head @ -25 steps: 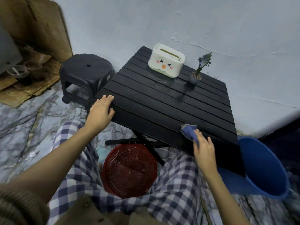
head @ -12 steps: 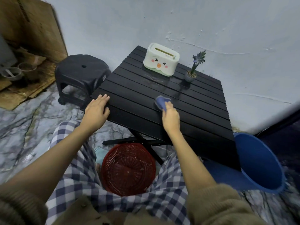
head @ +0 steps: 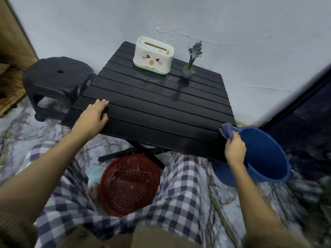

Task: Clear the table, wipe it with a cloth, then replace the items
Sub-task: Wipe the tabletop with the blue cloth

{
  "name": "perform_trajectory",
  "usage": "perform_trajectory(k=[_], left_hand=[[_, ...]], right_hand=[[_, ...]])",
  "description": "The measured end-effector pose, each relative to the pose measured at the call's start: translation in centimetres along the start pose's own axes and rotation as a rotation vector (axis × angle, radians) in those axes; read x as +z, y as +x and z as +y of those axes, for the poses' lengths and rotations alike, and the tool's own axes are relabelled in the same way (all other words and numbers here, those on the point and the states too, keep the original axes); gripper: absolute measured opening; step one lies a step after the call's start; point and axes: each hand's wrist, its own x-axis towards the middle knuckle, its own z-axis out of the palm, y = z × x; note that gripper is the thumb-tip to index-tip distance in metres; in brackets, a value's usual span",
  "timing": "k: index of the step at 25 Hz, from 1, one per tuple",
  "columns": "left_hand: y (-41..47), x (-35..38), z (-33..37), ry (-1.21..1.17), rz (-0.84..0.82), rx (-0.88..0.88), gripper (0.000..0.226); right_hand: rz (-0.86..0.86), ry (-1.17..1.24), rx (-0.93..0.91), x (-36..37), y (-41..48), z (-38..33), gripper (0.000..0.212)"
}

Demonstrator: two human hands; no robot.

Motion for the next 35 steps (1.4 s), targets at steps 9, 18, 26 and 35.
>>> perform_trajectory(k=[9, 18, 26, 35], left_hand=[[0.1, 1.1, -0.6, 0.041, 0.065, 0.03, 0.046], [-0.5, 0.3, 0.6, 0.016, 0.075, 0.029, 0.046], [-0.8, -0.2, 0.6, -0.006, 0.044, 0.01, 0.049], [0.3, 2.1, 4.7, -0.141, -0.013, 0.111, 0.049]], right_hand=[[-0.199, 0.138, -0.532, 6.0, -5.4, -11.4, 0.041], [-0.058, 0.143, -0.2, 5.1, -0.3, -9.5, 0.034], [-0.286, 0.16, -0.595, 11.3, -5.4, -24.4, 0.041], [-0.082, 0.092, -0.367, 3.6, -2.6, -6.6, 0.039]])
